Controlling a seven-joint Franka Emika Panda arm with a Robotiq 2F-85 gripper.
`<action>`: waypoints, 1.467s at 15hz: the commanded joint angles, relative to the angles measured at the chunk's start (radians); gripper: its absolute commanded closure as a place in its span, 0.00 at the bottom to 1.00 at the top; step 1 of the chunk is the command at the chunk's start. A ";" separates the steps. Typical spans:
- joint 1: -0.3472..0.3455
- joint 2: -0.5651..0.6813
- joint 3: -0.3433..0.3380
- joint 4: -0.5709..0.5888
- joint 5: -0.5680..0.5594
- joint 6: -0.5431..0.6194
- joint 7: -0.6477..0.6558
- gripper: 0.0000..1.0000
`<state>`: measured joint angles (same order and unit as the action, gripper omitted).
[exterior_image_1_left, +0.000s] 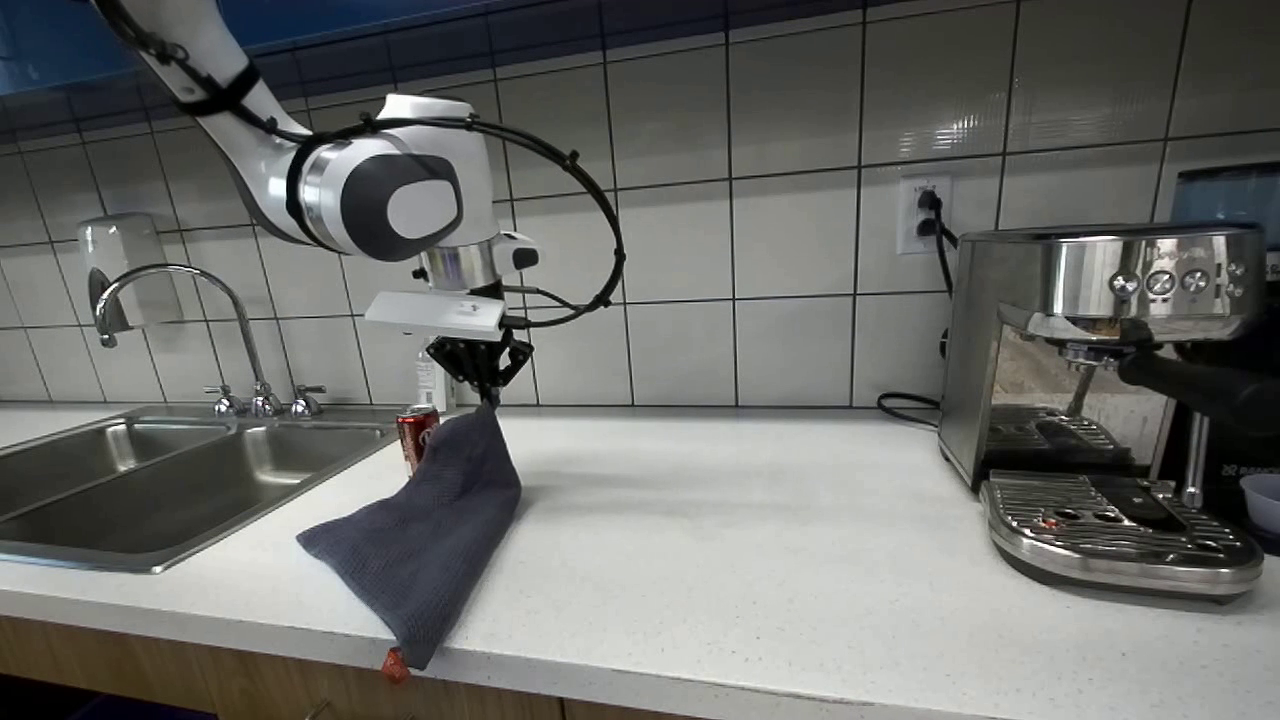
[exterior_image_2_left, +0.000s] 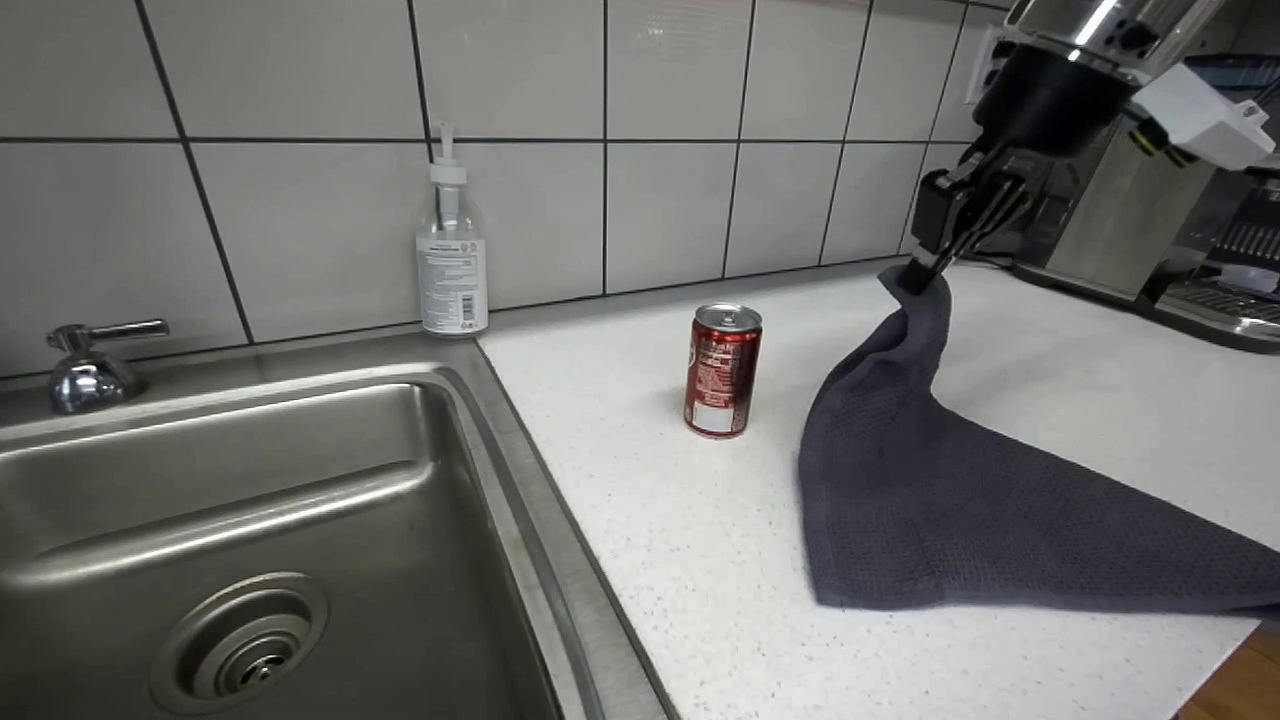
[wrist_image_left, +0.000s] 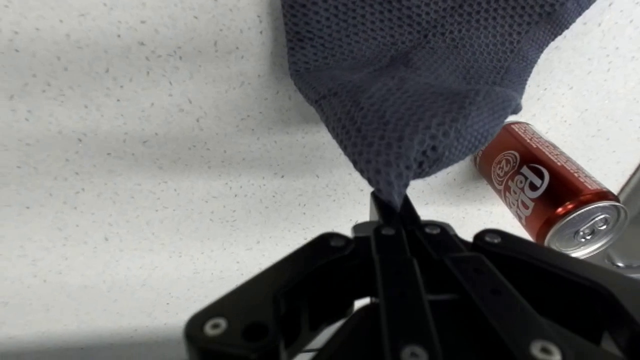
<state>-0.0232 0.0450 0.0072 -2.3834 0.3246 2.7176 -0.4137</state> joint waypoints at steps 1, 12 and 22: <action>-0.018 -0.041 -0.005 -0.019 0.028 -0.039 -0.083 0.99; 0.013 -0.162 -0.030 -0.149 0.044 -0.028 -0.232 0.99; 0.076 -0.285 -0.114 -0.246 0.086 -0.060 -0.320 0.99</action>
<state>0.0279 -0.1633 -0.0689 -2.5877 0.3830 2.6981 -0.6796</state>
